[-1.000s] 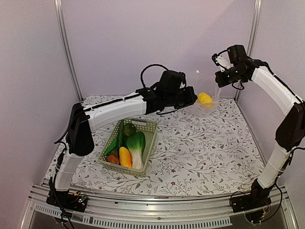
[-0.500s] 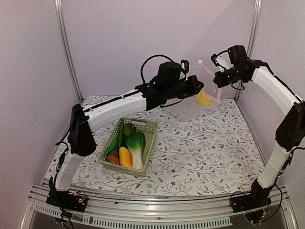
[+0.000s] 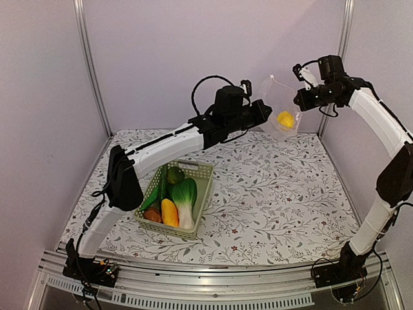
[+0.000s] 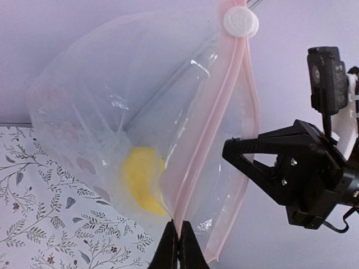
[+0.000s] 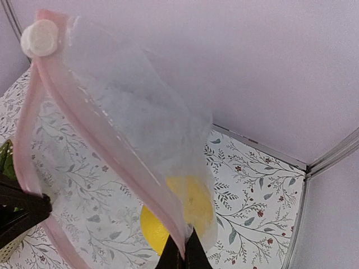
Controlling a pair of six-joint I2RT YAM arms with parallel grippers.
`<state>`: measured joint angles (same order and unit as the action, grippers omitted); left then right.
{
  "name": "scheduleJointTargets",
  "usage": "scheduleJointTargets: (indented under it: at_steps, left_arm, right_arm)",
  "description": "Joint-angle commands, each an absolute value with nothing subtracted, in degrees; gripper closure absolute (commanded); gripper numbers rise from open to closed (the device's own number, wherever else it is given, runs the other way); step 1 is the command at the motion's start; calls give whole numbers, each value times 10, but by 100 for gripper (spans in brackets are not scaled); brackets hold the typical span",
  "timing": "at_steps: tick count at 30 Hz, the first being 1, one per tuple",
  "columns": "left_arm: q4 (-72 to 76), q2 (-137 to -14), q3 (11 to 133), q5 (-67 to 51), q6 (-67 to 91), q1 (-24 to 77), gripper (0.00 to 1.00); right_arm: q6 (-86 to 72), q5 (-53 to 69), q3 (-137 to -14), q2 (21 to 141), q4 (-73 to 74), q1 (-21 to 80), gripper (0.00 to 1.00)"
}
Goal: Place the food in the zip-top bag and seal the zipper
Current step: Adjust the zipper food storage bag at the corner of the board.
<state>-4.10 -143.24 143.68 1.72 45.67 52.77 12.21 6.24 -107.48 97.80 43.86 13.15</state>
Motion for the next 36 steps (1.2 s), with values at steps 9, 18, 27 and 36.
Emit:
scheduleJointTargets:
  at_steps: [9,18,27,36]
  left_arm:
    - [44,-1392,1363,-103,421,556,100]
    - [60,-1345,1324,-31,352,578,100]
    - [68,-1367,1321,22,395,562,94]
    - [166,-1207,1071,61,267,577,28]
  right_arm:
    - [89,167,-1019,991,425,87,100]
    - [101,245,-1019,932,412,89,100]
    - [128,122,-1005,905,408,88,100]
    - [131,19,-991,910,388,88,100]
